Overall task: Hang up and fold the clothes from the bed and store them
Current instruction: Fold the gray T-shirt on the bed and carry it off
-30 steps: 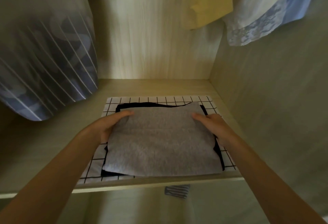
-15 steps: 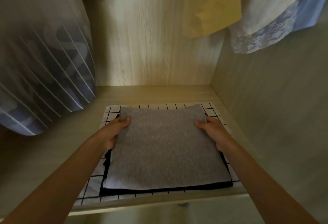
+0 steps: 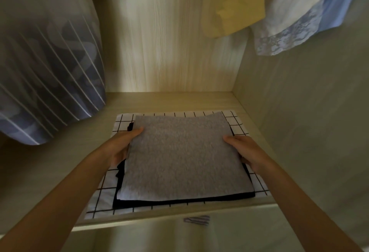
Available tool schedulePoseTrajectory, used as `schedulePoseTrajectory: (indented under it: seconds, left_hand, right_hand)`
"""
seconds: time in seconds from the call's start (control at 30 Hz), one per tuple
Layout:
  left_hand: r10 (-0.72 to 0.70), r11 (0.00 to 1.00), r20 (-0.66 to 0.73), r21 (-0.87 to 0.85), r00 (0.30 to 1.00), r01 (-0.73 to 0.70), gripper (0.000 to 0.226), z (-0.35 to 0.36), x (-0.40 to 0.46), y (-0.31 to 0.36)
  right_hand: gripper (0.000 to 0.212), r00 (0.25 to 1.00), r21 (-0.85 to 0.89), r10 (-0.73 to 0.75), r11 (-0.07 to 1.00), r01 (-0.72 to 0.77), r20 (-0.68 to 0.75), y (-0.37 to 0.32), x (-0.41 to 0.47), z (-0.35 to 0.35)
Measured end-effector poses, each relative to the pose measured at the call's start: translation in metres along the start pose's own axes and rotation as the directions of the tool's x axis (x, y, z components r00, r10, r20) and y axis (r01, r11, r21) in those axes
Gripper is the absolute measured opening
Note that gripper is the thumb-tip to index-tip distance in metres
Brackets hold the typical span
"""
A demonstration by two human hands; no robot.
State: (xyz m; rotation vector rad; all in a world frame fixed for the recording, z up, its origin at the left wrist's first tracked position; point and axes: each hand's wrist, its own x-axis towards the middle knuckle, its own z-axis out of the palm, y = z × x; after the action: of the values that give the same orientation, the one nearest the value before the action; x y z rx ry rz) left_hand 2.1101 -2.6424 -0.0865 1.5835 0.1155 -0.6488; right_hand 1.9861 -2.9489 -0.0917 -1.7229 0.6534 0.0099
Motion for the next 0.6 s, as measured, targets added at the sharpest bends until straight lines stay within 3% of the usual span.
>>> schedulePoseTrajectory:
  seconds: [0.07, 0.17, 0.2, 0.3, 0.43, 0.5, 0.6]
  left_hand:
    - [-0.004, 1.000, 0.012, 0.016, 1.000, 0.004, 0.053, -0.005, -0.012, -0.006]
    - [-0.016, 0.991, 0.073, 0.131, 0.997, 0.007, 0.110, -0.014, -0.034, -0.016]
    - [-0.013, 0.986, 0.096, 0.169, 0.995, -0.004, 0.119, -0.016, -0.040, -0.020]
    - [-0.009, 0.961, 0.144, 0.275, 0.990, -0.031, 0.109, -0.017, -0.058, -0.029]
    - [0.083, 0.920, 0.091, 0.376, 0.992, -0.111, 0.052, -0.008, -0.068, -0.042]
    - [0.154, 0.903, 0.030, 0.400, 0.988, -0.153, 0.055, -0.007, -0.064, -0.050]
    - [0.187, 0.844, -0.042, 0.519, 0.982, -0.138, 0.058, -0.007, -0.065, -0.054]
  right_hand:
    - [0.027, 0.995, -0.039, 0.034, 0.999, -0.031, 0.092, 0.005, -0.012, -0.004]
    - [0.030, 0.984, -0.115, 0.061, 0.992, -0.042, 0.167, 0.011, -0.023, -0.007]
    - [0.032, 0.981, -0.128, 0.062, 0.991, -0.039, 0.182, 0.012, -0.026, -0.008]
    - [0.038, 0.980, -0.133, 0.035, 0.991, -0.009, 0.196, 0.016, -0.032, -0.008]
    - [0.016, 0.985, -0.220, -0.138, 0.963, 0.157, 0.102, 0.025, -0.040, 0.001]
    - [0.022, 0.975, -0.315, -0.218, 0.923, 0.221, 0.044, 0.031, -0.039, 0.003]
    - [0.039, 0.971, -0.523, -0.240, 0.829, 0.198, -0.014, 0.034, -0.040, 0.003]
